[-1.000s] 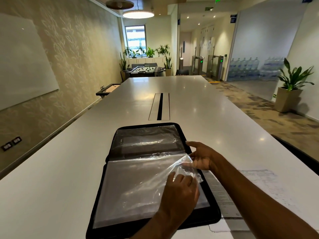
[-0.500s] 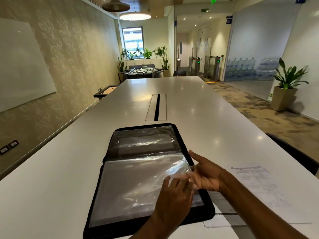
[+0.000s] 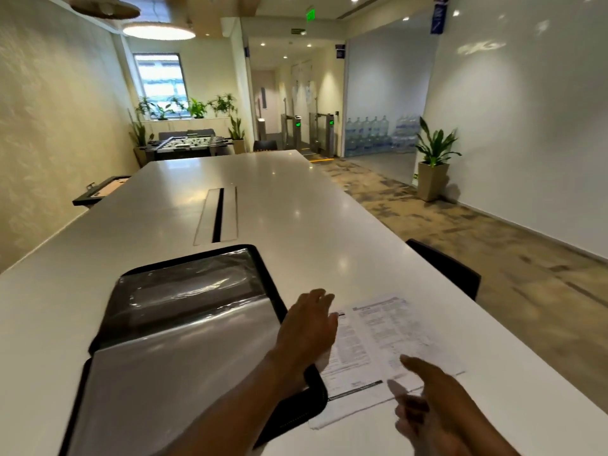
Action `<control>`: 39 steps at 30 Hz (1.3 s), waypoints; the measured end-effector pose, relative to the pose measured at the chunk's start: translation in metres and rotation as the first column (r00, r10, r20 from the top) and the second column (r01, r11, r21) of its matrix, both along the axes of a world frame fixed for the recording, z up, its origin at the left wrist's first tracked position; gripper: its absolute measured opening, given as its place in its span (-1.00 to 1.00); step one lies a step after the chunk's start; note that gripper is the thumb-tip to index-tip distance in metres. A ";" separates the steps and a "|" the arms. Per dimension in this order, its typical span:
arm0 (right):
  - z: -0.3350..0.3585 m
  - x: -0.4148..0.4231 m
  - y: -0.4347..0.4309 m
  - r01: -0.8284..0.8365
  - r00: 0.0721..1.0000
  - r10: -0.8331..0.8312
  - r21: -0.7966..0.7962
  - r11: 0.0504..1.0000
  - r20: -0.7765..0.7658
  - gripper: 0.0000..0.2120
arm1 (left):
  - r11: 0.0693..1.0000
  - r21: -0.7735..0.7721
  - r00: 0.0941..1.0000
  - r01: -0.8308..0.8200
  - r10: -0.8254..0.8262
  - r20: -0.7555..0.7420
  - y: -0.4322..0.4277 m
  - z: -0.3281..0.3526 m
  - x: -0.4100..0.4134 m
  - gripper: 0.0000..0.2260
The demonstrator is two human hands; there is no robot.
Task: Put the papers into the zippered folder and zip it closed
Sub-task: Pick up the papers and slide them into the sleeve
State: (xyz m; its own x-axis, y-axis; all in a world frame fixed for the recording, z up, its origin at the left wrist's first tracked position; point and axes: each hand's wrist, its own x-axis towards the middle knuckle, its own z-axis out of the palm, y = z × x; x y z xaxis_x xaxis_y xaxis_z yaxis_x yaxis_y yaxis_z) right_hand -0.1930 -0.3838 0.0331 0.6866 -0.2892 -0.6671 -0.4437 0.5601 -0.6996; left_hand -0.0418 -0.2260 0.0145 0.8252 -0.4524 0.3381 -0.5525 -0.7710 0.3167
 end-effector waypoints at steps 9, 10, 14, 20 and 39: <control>-0.008 0.003 -0.002 0.063 0.998 -0.063 0.010 0.998 0.016 -0.82 | 0.960 0.278 0.972 0.042 0.026 -0.235 -0.062 -0.032 0.050 -0.48; -0.011 0.004 -0.003 0.058 0.998 -0.058 0.010 0.998 0.034 -0.82 | 0.960 0.278 0.981 0.021 0.034 -0.191 -0.065 -0.037 0.052 -0.46; -0.020 0.006 -0.008 0.046 0.997 -0.045 -0.001 0.999 0.055 -0.83 | 0.972 0.226 0.985 -0.063 0.097 -0.145 -0.072 -0.036 0.062 -0.45; -0.027 0.014 -0.011 0.003 0.999 0.002 -0.107 0.994 0.043 -0.81 | 0.994 -0.042 0.905 -0.100 0.073 -0.419 -0.060 -0.024 0.070 -0.62; 0.033 0.057 -0.047 0.307 0.824 0.286 -0.809 0.501 0.490 -0.92 | 0.381 -0.914 0.906 -0.141 -0.322 -0.274 -0.033 0.051 0.025 -0.82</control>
State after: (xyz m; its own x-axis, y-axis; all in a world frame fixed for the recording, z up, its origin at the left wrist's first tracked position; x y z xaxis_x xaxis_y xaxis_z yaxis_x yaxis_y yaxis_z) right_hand -0.1360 -0.4308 0.0661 0.7948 -0.4933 0.3535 0.1401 -0.4177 -0.8977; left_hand -0.0167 -0.2591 0.0652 0.9464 -0.1445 0.2887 -0.2658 0.1588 0.9508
